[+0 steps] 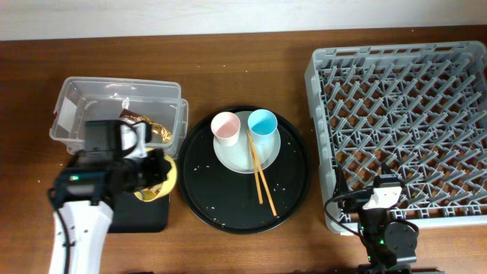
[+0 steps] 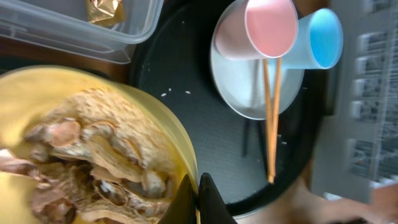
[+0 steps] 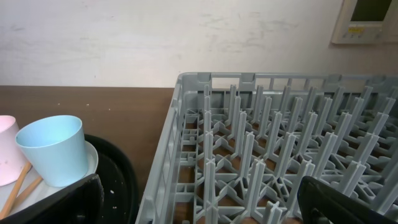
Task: Sort waste into correct bins and load items into the dishwasher rack
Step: 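Lift the yellow bowl with the left gripper and carry it over the black tray, then tip the yellow bowl with the left gripper to dump peanut shells onto the black tray, then carry the empty yellow bowl with the left gripper onto the round tray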
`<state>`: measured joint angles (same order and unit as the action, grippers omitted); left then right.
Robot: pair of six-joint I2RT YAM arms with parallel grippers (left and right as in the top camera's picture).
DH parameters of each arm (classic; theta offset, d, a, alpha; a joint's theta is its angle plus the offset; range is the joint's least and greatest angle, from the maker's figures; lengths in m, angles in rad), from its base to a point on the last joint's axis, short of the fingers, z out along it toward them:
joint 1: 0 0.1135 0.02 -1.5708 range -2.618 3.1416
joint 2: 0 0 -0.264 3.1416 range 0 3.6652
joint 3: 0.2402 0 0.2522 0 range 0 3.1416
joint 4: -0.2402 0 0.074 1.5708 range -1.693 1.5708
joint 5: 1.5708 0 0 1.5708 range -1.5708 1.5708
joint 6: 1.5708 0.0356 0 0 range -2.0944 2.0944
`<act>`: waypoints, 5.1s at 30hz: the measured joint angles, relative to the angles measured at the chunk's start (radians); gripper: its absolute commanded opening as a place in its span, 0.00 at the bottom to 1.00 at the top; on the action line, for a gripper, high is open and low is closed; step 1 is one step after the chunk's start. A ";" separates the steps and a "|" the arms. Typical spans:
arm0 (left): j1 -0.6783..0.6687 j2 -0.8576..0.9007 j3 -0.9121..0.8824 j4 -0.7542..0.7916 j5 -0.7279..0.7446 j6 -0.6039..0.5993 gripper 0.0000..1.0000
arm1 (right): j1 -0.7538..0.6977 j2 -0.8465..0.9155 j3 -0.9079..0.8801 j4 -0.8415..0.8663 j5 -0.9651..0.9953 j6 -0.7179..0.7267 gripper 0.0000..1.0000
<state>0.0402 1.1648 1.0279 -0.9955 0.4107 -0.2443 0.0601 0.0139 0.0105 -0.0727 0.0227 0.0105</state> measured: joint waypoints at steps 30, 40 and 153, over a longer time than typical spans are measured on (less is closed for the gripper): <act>0.754 0.426 -0.173 -0.105 0.902 0.704 0.00 | 0.000 0.000 0.000 0.000 0.000 0.000 0.98; 0.856 0.436 -0.174 -0.153 0.945 0.750 0.00 | 0.000 0.000 0.000 0.000 0.000 0.000 0.98; -0.611 0.416 0.078 0.125 -0.381 -0.251 0.01 | 0.000 0.000 0.000 0.000 0.000 0.000 0.98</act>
<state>-0.5705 1.5806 1.1061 -0.8707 0.0296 -0.4953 0.0601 0.0139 0.0105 -0.0727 0.0227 0.0101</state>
